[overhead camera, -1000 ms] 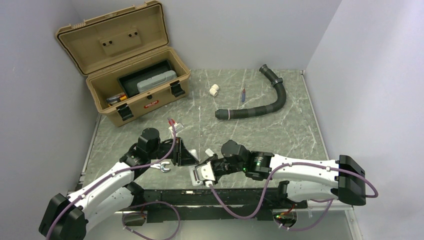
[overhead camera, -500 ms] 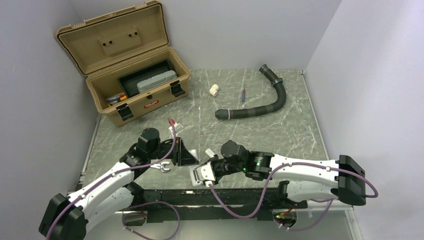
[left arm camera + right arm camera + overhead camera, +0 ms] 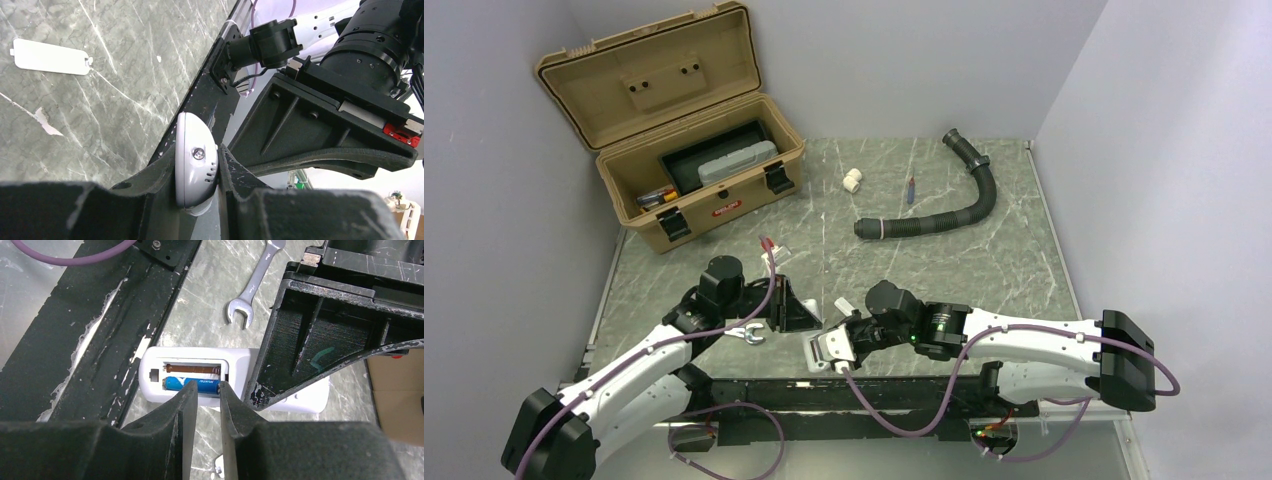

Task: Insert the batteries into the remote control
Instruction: Adjust the battery in the remote control.

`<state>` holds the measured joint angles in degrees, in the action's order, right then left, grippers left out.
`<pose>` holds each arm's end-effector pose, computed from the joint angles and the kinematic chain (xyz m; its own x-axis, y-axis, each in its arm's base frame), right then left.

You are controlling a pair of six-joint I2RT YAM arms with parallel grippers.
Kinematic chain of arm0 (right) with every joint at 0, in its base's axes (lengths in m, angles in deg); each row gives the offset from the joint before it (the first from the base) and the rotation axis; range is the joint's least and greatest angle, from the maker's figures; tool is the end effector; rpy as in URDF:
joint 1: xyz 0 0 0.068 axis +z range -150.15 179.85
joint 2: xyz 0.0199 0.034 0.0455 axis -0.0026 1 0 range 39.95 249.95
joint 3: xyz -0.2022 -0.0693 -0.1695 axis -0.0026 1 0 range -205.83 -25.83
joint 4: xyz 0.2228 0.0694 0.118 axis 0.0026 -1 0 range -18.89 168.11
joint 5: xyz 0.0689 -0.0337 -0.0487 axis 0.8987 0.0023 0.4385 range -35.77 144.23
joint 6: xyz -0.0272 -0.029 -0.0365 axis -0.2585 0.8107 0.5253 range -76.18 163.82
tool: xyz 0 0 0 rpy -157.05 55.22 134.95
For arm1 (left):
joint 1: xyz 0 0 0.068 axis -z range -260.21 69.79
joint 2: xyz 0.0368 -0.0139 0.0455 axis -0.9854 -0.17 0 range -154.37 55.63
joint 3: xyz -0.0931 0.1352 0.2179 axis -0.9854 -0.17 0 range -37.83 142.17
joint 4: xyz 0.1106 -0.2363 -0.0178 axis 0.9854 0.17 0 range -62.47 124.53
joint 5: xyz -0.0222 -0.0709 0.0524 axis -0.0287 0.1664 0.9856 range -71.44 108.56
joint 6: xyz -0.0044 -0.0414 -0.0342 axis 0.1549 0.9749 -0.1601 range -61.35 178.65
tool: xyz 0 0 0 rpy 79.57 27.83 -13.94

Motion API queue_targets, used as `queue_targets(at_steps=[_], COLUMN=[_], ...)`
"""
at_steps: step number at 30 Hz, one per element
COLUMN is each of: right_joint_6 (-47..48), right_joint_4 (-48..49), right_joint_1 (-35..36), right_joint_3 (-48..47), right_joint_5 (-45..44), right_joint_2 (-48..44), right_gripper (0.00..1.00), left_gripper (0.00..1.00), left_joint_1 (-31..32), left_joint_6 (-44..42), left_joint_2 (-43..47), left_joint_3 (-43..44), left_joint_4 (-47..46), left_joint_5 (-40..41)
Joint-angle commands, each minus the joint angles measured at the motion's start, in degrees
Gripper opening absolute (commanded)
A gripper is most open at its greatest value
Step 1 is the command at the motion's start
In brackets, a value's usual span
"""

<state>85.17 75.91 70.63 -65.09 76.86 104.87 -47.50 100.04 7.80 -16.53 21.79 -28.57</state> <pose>0.0690 0.2401 0.2507 0.5341 -0.3198 -0.7826 -0.8401 -0.3043 -0.4491 0.1378 -0.1195 0.2185 -0.8484 0.0103 -0.5293 0.5108 0.2785 -0.8133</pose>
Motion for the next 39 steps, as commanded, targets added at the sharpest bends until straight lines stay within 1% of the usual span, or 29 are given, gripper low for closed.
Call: queue_targets(at_steps=[1, 11, 27, 39], right_joint_6=[-0.56, -0.5, -1.04, -1.0], right_joint_4=[-0.25, -1.4, -2.16, -3.25], right_joint_1=[-0.11, -0.12, 0.07, 0.43], right_joint_3=[-0.81, -0.95, -0.77, -1.52], right_joint_5=[2.15, 3.07, 3.89, 1.0], right_joint_2=[0.58, 1.28, 2.1, 3.53], right_gripper=[0.24, 0.21, 0.2, 0.2], left_gripper=[0.0, 0.0, 0.0, 0.0], left_joint_1=[0.2, 0.21, 0.19, 0.19], left_joint_6=[0.16, 0.69, 2.33, 6.78], left_joint_2=[1.17, 1.25, 1.75, 1.6], left_joint_3=[2.79, 2.8, 2.83, 0.86], left_joint_4=[-2.32, -2.78, -4.12, -9.57], left_joint_5=[-0.32, -0.24, 0.37, 0.11])
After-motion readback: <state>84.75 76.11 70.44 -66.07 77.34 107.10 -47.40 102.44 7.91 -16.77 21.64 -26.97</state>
